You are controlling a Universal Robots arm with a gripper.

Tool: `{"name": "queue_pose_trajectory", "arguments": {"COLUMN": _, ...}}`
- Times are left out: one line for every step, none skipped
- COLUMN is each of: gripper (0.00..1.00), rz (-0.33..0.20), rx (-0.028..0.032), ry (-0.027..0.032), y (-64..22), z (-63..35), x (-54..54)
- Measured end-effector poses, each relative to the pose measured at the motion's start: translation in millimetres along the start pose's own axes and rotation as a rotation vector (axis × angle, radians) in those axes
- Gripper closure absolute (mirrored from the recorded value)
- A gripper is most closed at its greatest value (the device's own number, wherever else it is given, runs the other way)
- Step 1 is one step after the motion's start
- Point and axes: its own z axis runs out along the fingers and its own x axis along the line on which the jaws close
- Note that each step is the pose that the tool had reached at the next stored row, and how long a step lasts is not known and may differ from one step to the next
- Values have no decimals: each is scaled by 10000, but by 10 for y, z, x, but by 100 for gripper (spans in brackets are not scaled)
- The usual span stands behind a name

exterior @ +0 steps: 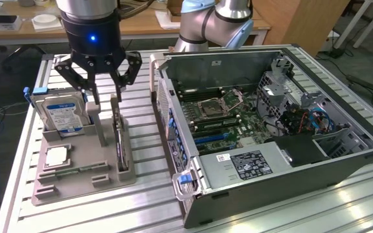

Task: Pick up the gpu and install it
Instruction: 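Pick up the gpu and move the gpu toward the slot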

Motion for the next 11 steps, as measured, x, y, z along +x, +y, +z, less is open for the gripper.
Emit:
{"name": "queue_pose_trajectory", "arguments": {"gripper": 53, "rz": -10, "rx": -1, "ry": 0, "y": -2, "z": 15, "x": -3}}
{"name": "queue_pose_trajectory", "arguments": {"gripper": 53, "rz": -27, "rx": -1, "ry": 2, "y": -4, "z": 30, "x": -5}}
{"name": "queue_pose_trajectory", "arguments": {"gripper": 53, "rz": -47, "rx": -1, "ry": 4, "y": -5, "z": 44, "x": -8}}
{"name": "queue_pose_trajectory", "arguments": {"gripper": 53, "rz": -72, "rx": -1, "ry": 5, "y": -7, "z": 60, "x": -11}}
{"name": "queue_pose_trajectory", "arguments": {"gripper": 53, "rz": -83, "rx": -1, "ry": 6, "y": -8, "z": 73, "x": -12}}
{"name": "queue_pose_trajectory", "arguments": {"gripper": 53, "rz": -86, "rx": 0, "ry": 6, "y": -9, "z": 85, "x": -14}}
{"name": "queue_pose_trajectory", "arguments": {"gripper": 53, "rz": -88, "rx": -1, "ry": 6, "y": -11, "z": 97, "x": -14}}
{"name": "queue_pose_trajectory", "arguments": {"gripper": 53, "rz": -90, "rx": -2, "ry": 6, "y": -16, "z": 108, "x": -15}}
{"name": "queue_pose_trajectory", "arguments": {"gripper": 53, "rz": -90, "rx": -1, "ry": 7, "y": -21, "z": 119, "x": -15}}
{"name": "queue_pose_trajectory", "arguments": {"gripper": 53, "rz": -90, "rx": -1, "ry": 7, "y": -24, "z": 130, "x": -15}}
{"name": "queue_pose_trajectory", "arguments": {"gripper": 53, "rz": -89, "rx": 0, "ry": 7, "y": -28, "z": 142, "x": -15}}
